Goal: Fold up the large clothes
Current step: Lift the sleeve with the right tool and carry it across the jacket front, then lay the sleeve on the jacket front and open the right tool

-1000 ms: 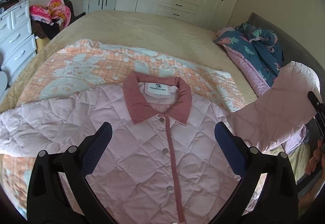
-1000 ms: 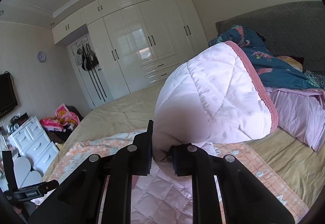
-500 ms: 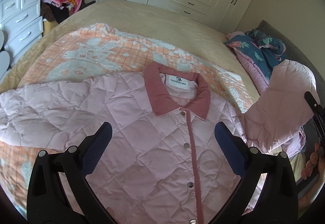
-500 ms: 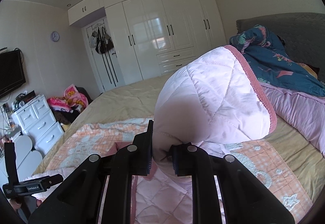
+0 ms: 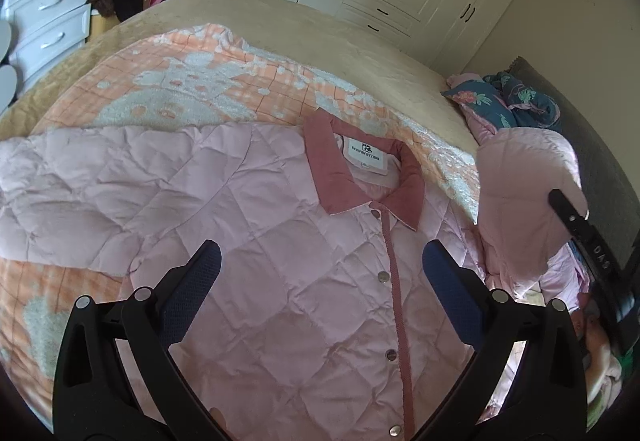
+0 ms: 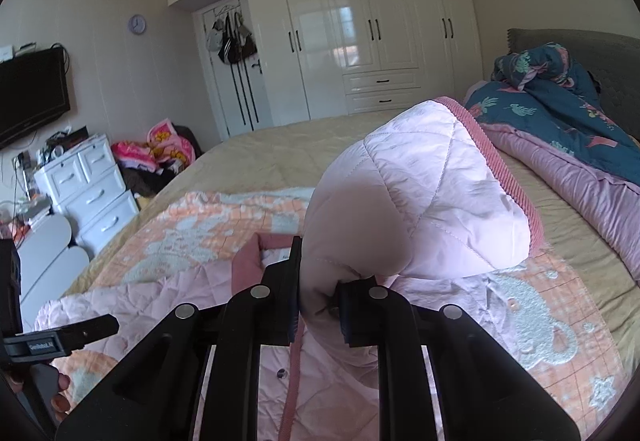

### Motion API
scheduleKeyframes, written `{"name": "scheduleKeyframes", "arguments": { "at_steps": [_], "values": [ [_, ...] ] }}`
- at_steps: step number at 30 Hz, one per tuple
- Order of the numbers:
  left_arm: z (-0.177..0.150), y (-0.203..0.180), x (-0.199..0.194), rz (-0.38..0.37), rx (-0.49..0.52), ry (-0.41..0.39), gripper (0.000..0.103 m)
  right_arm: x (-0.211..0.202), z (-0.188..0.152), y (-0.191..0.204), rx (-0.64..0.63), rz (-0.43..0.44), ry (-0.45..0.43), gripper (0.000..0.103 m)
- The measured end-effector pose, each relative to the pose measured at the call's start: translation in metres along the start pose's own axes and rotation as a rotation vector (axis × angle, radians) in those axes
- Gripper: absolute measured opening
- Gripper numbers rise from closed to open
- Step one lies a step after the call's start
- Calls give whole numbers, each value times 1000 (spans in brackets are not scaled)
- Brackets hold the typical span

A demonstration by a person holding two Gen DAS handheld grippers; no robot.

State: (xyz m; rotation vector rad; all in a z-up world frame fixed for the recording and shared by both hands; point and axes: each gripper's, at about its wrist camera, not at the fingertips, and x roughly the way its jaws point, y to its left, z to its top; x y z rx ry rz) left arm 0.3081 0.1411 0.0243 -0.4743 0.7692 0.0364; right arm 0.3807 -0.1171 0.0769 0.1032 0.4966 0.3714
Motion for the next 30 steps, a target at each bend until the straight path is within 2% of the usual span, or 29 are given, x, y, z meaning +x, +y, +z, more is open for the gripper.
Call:
{"name": "scheduleKeyframes", "arguments": {
  "at_steps": [6, 15, 19, 24, 30],
  "values": [
    [-9, 26, 7, -51, -71, 10, 95, 25, -23, 25, -55, 8, 61, 15],
    [-17, 51, 22, -114, -139, 42, 95, 70, -73, 75, -221, 19, 179, 15],
    [-13, 64, 19, -126, -191, 24, 95, 84, -101, 95, -293, 41, 245, 17],
    [-10, 78, 15, -154, -238, 10, 95, 95, -128, 119, -379, 84, 318, 23],
    [-12, 85, 22, -206, -292, 30, 95, 95, -145, 131, -438, 124, 359, 38]
  ]
}}
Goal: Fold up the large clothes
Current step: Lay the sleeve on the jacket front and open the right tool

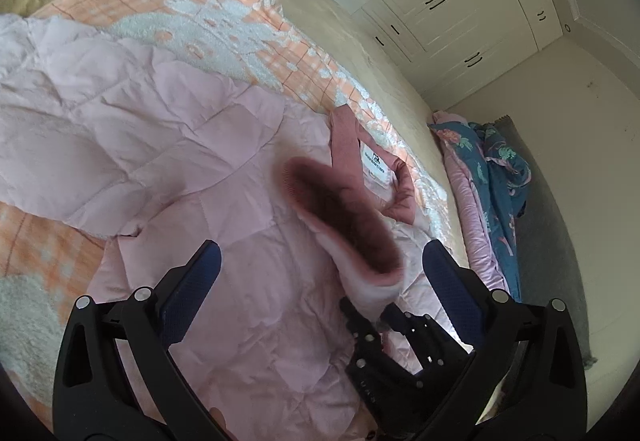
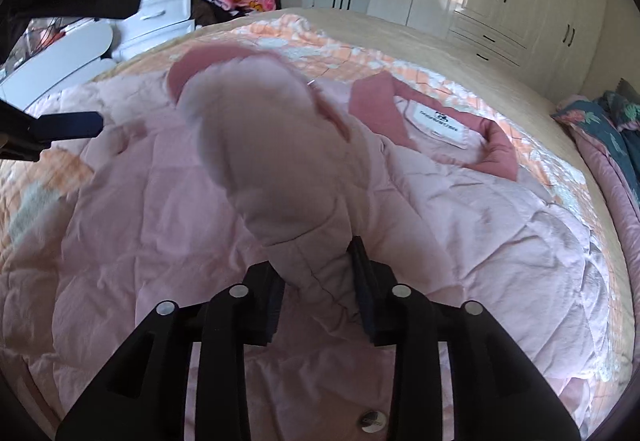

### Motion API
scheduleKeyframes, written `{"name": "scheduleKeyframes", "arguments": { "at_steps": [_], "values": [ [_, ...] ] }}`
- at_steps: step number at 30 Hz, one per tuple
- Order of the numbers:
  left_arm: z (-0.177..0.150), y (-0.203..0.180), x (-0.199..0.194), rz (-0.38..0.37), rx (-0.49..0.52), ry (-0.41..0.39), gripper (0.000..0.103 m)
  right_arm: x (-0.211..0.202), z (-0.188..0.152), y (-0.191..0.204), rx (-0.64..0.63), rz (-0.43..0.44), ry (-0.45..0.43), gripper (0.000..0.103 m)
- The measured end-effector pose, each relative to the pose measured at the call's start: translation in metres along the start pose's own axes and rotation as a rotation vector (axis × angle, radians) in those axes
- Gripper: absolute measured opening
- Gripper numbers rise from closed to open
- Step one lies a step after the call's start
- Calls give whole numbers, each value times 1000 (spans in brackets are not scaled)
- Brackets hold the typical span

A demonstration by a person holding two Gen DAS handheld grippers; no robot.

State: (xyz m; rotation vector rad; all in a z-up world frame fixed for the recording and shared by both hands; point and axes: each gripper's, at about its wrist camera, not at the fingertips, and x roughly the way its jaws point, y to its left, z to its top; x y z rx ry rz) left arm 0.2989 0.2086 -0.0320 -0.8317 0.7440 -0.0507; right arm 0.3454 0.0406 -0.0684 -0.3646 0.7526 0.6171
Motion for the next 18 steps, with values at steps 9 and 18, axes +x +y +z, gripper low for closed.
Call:
{"name": "scheduleKeyframes", "arguments": {
  "at_steps": [9, 18],
  "values": [
    [-20, 12, 40, -87, -90, 153, 95, -43, -11, -33, 142, 91, -42, 81],
    [-38, -10, 63, -8, 59, 136, 76, -90, -48, -120, 315, -72, -44, 81]
  ]
}}
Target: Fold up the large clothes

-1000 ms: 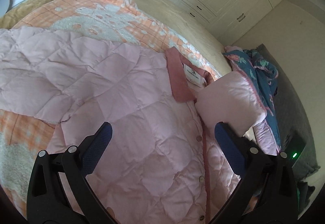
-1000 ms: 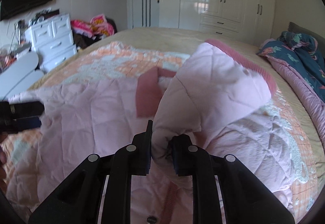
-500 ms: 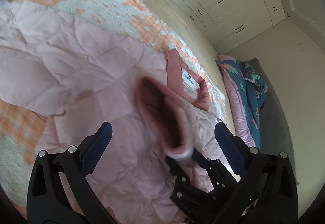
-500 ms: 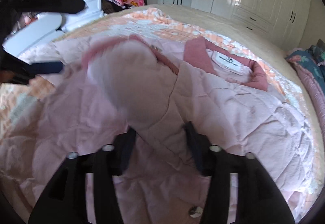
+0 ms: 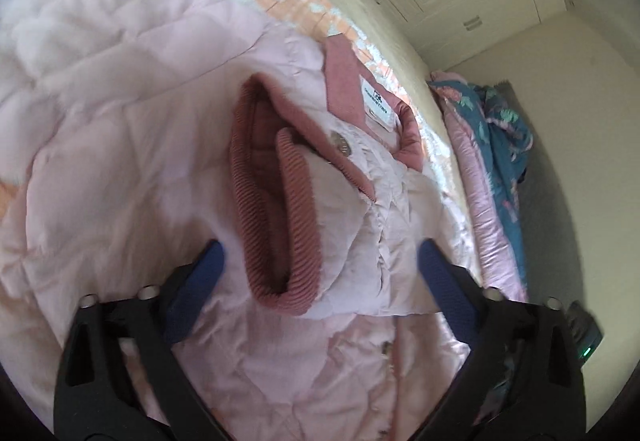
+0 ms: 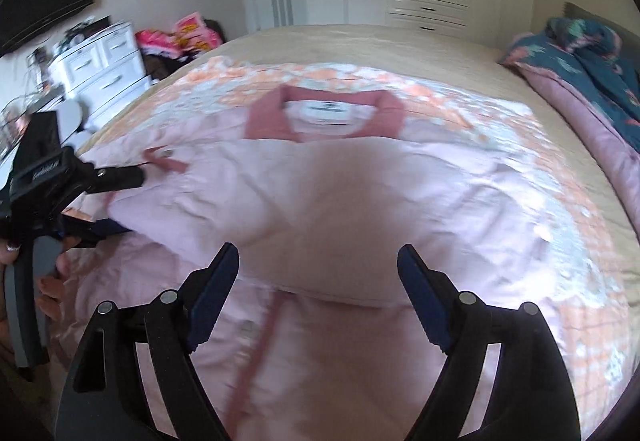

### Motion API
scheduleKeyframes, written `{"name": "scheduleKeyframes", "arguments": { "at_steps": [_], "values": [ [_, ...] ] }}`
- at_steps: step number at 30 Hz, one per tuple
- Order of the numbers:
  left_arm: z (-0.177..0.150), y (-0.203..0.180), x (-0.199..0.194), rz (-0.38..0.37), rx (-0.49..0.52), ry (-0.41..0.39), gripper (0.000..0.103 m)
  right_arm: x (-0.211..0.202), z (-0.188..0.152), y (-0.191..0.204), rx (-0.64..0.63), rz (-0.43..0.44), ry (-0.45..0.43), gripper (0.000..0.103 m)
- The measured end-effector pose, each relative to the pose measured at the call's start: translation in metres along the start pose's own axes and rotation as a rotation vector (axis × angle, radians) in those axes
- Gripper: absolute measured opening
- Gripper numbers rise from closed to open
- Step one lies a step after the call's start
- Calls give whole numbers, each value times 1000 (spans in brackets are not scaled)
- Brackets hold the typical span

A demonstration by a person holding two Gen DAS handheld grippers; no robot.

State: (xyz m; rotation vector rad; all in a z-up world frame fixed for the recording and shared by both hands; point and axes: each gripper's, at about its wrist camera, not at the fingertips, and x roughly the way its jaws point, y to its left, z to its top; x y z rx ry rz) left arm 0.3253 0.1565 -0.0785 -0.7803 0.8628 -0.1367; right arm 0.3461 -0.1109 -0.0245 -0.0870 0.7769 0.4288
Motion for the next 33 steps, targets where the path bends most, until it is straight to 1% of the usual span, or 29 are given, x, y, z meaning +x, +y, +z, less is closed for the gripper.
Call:
{"name": "scheduleKeyframes", "arguments": {
  "at_steps": [1, 2, 3, 4, 5, 6, 10, 12, 14, 19, 23, 24, 26, 29, 33],
  "values": [
    [0, -2, 3, 4, 19, 3, 71, -3, -2, -10, 14, -24, -1, 81],
    [-1, -5, 5, 3, 39, 7, 58, -5, -4, -20, 28, -44, -1, 81],
    [-2, -7, 7, 17, 65, 5, 41, -7, -6, -31, 45, -64, 3, 81],
    [-2, -11, 8, 38, 90, -4, 35, -7, -8, -41, 60, -76, 8, 81],
    [-4, -15, 7, 58, 121, -21, 25, -7, -9, -50, 76, -90, 12, 81],
    [-4, -16, 5, 65, 133, -36, 19, -7, -10, -58, 97, -105, 15, 81],
    [3, -17, -9, 13, 135, -64, 17, -5, -6, -78, 149, -102, 10, 81],
    [9, -10, -12, -13, 107, -49, 17, -1, -2, -83, 151, -86, 5, 81],
    [12, -4, -11, -23, 73, -29, 17, 5, 2, -84, 149, -77, 9, 81],
    [14, 10, -5, -14, 13, 4, 17, 28, 9, -84, 138, -54, 52, 81],
    [12, 18, 0, 9, -5, 22, 18, 46, 4, -90, 149, -83, 124, 81],
    [11, 21, 1, 14, -10, 27, 20, 51, 1, -94, 155, -94, 148, 81],
    [11, 25, 5, 28, -21, 34, 21, 57, -3, -99, 174, -94, 173, 81],
    [11, 29, 7, 25, -39, 44, 22, 62, -9, -104, 193, -91, 185, 81],
    [11, 30, 10, 38, -29, 48, 24, 68, -16, -109, 209, -87, 184, 81]
  ]
}}
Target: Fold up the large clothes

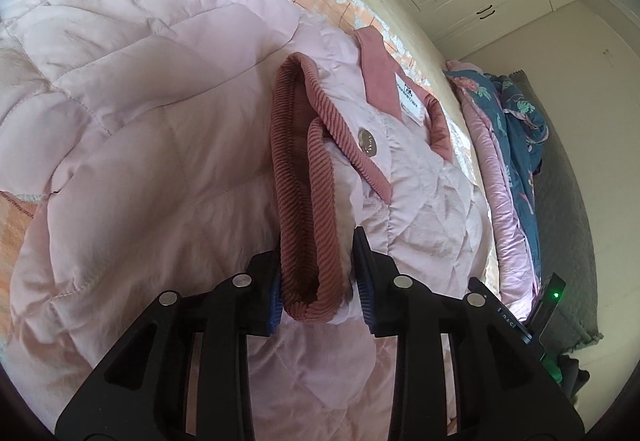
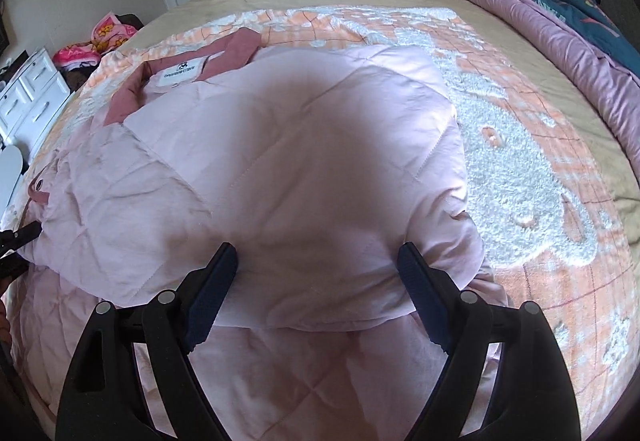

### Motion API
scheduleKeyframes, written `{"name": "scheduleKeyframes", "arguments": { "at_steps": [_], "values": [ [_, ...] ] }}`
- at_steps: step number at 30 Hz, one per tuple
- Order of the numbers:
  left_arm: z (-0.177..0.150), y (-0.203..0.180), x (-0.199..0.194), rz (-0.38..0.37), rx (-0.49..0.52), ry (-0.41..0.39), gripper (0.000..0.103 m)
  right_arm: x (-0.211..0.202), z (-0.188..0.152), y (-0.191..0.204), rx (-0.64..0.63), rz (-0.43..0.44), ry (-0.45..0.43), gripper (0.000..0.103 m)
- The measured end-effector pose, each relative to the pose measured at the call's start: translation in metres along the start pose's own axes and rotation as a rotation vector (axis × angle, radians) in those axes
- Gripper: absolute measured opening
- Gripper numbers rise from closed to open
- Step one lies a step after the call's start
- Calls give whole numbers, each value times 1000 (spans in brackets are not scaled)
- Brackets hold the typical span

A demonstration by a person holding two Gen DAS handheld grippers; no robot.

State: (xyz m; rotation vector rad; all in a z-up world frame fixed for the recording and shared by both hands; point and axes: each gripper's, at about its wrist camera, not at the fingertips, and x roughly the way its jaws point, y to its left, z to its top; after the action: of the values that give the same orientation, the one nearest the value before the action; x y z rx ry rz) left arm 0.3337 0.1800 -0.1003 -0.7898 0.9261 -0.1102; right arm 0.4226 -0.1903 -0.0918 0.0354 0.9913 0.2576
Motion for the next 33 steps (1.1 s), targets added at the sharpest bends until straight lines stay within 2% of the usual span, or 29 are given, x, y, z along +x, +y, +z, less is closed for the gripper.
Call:
{"name": "scheduleKeyframes", "arguments": {
  "at_steps": [5, 7, 10, 12, 15, 18, 20, 21, 33],
  "values": [
    [-2, -4, -3, 20, 13, -8, 26, -2, -2, 0, -2, -10, -13, 82],
    [-3, -8, -7, 26, 23, -13, 30, -8, -2, 0, -4, -6, -25, 83],
    [-4, -16, -19, 79, 67, -55, 39, -20, -2, 0, 1, 0, -47, 86],
    [-3, -20, -25, 90, 87, -72, 51, -29, -1, -1, 13, 2, -69, 89],
    [-4, -27, -36, 117, 120, -101, 65, -39, 0, 0, 20, 9, -93, 95],
    [-5, -30, -44, 147, 133, -120, 73, -48, 1, 5, 15, 18, -117, 97],
    [-5, -30, -47, 158, 130, -130, 91, -54, 2, 9, 6, 22, -131, 98],
    [-5, -29, -49, 157, 127, -132, 94, -57, 2, 12, 0, 25, -139, 98],
    [-4, -10, -74, 280, 68, -164, 94, -81, 1, 69, -98, 77, -189, 99]
  ]
}}
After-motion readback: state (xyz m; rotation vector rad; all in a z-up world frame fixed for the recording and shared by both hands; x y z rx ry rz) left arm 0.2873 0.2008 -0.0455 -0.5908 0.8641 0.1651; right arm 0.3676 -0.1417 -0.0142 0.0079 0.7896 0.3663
